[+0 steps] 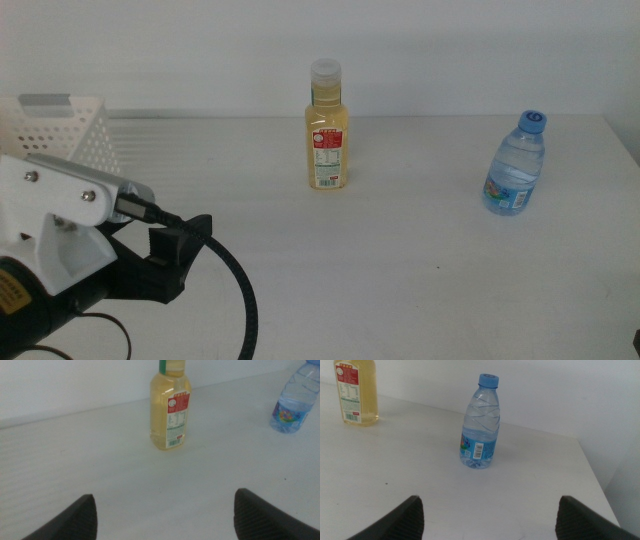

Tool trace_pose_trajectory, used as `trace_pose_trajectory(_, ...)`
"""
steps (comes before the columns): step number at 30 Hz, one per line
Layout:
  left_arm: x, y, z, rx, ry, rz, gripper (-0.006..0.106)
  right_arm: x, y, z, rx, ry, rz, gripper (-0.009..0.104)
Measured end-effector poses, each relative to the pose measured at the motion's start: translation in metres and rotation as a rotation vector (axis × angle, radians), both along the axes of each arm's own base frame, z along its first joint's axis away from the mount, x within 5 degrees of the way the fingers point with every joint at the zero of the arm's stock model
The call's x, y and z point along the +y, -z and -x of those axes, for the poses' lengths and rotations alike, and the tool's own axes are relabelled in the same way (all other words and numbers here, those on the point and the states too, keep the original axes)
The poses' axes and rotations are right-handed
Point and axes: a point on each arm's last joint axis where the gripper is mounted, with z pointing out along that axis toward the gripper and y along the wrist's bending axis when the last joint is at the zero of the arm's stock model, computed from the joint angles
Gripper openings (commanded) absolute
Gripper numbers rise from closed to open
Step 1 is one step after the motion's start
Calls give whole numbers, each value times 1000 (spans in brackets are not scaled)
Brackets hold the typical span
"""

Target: Use arms to grab the bottles and put them into the dustbin to the left of the table.

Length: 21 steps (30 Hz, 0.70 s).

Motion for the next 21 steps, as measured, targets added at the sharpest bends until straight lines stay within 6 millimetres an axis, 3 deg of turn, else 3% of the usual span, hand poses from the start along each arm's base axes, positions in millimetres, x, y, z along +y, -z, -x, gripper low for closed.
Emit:
trace_pose_trajectory(7, 0, -2, -3, -41, -13, 16, 90, 0, 0, 0, 0, 0, 0, 70)
trace_pose_trajectory(11, -5, 2, -15, -34, -22, 8, 90, 0, 0, 0, 0, 0, 0, 70)
trace_pose_trajectory(21, -52, 10, -67, 21, 32, -17, 90, 0, 0, 0, 0, 0, 0, 70)
